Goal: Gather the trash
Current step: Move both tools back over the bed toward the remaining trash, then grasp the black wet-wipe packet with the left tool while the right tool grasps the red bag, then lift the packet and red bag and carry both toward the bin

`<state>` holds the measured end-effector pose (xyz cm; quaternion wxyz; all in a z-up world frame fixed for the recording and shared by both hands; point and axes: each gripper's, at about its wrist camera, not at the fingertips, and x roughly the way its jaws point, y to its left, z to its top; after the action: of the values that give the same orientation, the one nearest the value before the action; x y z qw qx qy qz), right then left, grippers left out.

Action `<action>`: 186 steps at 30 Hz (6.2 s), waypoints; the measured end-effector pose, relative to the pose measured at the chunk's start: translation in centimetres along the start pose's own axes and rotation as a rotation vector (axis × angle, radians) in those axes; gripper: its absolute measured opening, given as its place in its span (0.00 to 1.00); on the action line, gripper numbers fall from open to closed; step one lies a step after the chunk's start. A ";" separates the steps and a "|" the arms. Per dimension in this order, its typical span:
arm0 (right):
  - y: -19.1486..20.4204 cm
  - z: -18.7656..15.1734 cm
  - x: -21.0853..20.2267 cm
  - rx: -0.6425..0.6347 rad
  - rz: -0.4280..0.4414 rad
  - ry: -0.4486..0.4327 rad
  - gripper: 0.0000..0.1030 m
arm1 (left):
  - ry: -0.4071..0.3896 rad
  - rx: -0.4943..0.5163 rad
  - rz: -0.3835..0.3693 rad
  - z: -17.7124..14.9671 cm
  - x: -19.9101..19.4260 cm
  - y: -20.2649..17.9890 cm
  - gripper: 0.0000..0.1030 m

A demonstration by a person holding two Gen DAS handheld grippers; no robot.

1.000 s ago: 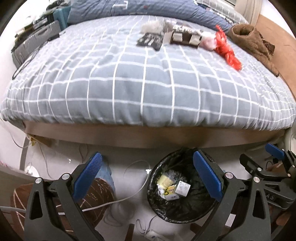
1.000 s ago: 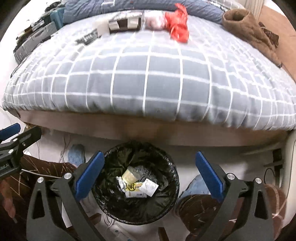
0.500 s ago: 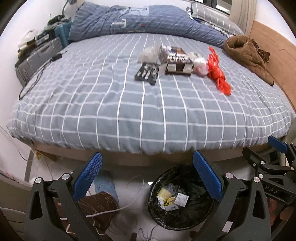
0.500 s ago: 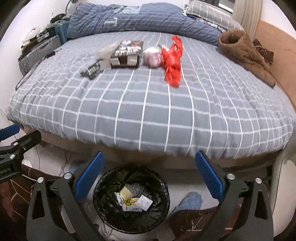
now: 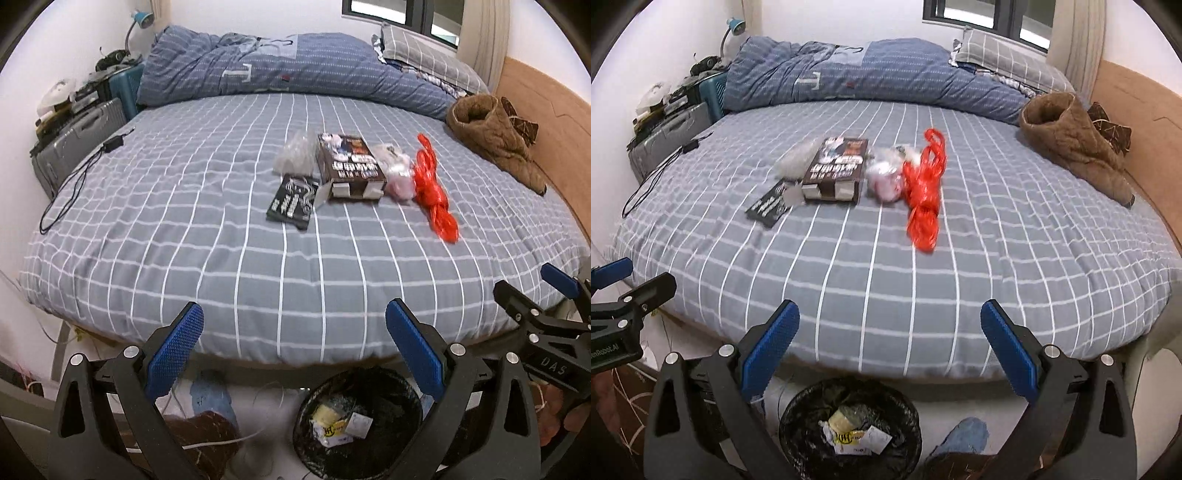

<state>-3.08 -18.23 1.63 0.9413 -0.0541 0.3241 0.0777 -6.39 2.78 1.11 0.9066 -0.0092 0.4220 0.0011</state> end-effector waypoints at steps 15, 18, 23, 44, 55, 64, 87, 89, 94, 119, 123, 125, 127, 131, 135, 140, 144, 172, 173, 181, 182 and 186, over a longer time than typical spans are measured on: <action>-1.9 4.4 4.5 0.014 -0.021 -0.003 0.92 | 0.013 -0.018 0.037 4.3 5.1 1.3 0.94; -2.0 5.3 6.0 -0.005 -0.032 0.000 0.92 | 0.025 -0.028 0.033 5.1 6.7 1.6 0.94; -2.6 7.3 8.8 -0.016 -0.041 0.004 0.92 | 0.044 0.000 0.038 7.0 10.4 1.3 0.94; -5.1 11.1 22.3 0.015 0.040 0.153 0.54 | 0.149 0.083 0.015 9.7 22.6 1.4 0.91; -5.6 10.9 22.6 0.039 0.049 0.158 0.35 | 0.153 0.080 0.044 9.3 22.7 0.9 0.63; -5.7 10.9 21.8 0.032 0.042 0.150 0.35 | 0.142 0.065 0.048 9.4 21.6 1.2 0.51; -5.0 10.1 16.8 0.071 0.068 0.125 0.35 | 0.168 0.046 0.018 8.4 17.6 1.7 0.33; -4.8 9.8 16.2 0.073 0.074 0.124 0.35 | 0.182 0.045 0.015 8.1 17.5 1.6 0.31; -4.3 9.2 14.7 0.071 0.080 0.119 0.35 | 0.164 0.039 0.015 7.7 15.8 1.5 0.29; -2.5 6.4 4.6 0.055 0.091 0.052 0.35 | 0.069 0.047 -0.019 5.8 5.7 -0.4 0.29; -2.0 5.9 3.2 0.046 0.090 0.045 0.35 | 0.055 0.041 -0.027 5.5 4.1 -0.6 0.29; -1.7 5.5 2.5 0.036 0.089 0.041 0.35 | 0.050 0.040 -0.029 5.3 3.5 -0.7 0.29; -1.4 5.2 2.0 0.032 0.091 0.038 0.35 | 0.044 0.038 -0.032 5.0 2.7 -0.8 0.29; -1.1 4.4 1.0 0.031 0.092 0.034 0.35 | 0.041 0.033 -0.037 4.3 1.8 -0.9 0.29; -0.9 3.7 0.0 0.032 0.096 0.033 0.35 | 0.043 0.034 -0.046 3.6 1.0 -1.0 0.29; -0.4 2.7 -1.4 0.034 0.087 0.025 0.35 | 0.028 0.030 -0.060 2.4 -0.4 -1.3 0.29; 0.0 1.7 -2.0 0.024 0.077 0.024 0.35 | 0.024 0.031 -0.064 1.7 -1.1 -1.4 0.29; 2.3 -5.4 -4.8 -0.001 0.081 0.071 0.36 | 0.062 0.009 -0.103 -4.9 -3.3 -2.1 0.29; 2.4 -5.8 -4.9 -0.002 0.080 0.074 0.36 | 0.064 0.006 -0.104 -5.2 -3.4 -2.0 0.29; 2.9 -8.6 -4.9 -0.002 0.077 0.104 0.36 | 0.093 -0.017 -0.107 -8.2 -3.7 -1.7 0.29; 2.9 -9.0 -4.8 0.000 0.079 0.110 0.36 | 0.100 -0.018 -0.105 -8.7 -3.5 -1.7 0.29; 3.4 -10.5 -4.3 0.003 0.083 0.134 0.36 | 0.131 -0.024 -0.104 -10.6 -2.9 -1.7 0.29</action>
<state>-13.36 -16.94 -4.10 0.9135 -0.0445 0.3885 0.1124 -16.31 0.94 -3.44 0.8757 -0.0420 0.4792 -0.0414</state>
